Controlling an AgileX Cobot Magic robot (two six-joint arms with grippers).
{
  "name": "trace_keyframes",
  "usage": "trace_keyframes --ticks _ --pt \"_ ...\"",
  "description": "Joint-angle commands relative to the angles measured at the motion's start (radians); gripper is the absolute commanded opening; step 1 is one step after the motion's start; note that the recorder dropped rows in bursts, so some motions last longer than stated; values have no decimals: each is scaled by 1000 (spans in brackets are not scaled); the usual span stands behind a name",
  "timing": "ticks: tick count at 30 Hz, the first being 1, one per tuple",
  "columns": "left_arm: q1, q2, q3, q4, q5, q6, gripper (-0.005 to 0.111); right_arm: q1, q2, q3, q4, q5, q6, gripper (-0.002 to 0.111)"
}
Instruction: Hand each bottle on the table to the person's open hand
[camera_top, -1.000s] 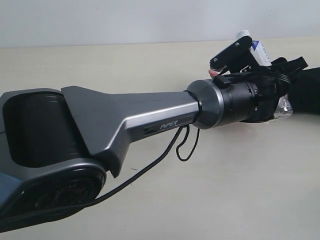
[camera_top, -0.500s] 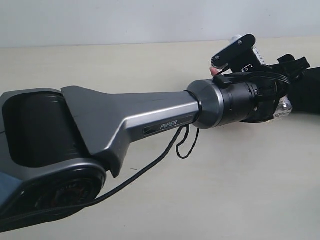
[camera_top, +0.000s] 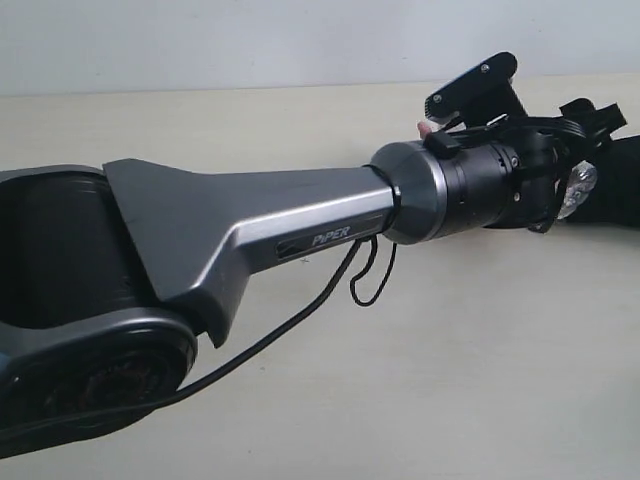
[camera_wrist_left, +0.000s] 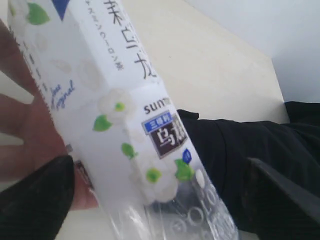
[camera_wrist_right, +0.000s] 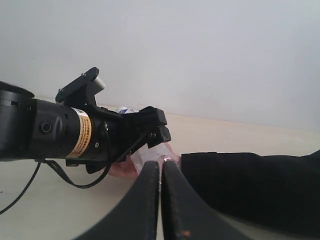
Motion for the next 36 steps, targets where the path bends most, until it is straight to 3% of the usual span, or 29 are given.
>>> trace_keyframes --ticks 1,9,11,14,16,17,24,31,36 --pt "1 -49 -7 -94 28 128 86 -3 -5 2 4 -5 -3 3" --pt "-1 -231 -7 -265 172 465 86 -3 -5 2 4 -5 -3 3" --pt "-5 -281 -7 -291 228 588 78 -3 -5 2 4 -5 -3 3" --pt "-14 -350 -7 -331 324 722 47 -3 -5 2 4 -5 -3 3" --pt "-24 -393 -7 -345 406 753 11 -3 -5 2 4 -5 -3 3" --pt "-31 -409 -7 -340 441 772 1 -3 -5 2 4 -5 -3 3" --pt "-152 -522 -5 -144 705 997 0 -3 -5 2 4 -5 -3 3" --pt "-290 -692 147 -43 705 1065 0 -3 -5 2 4 -5 -3 3" --pt "-311 -907 362 -60 705 1063 0 -3 -5 2 4 -5 -3 3"
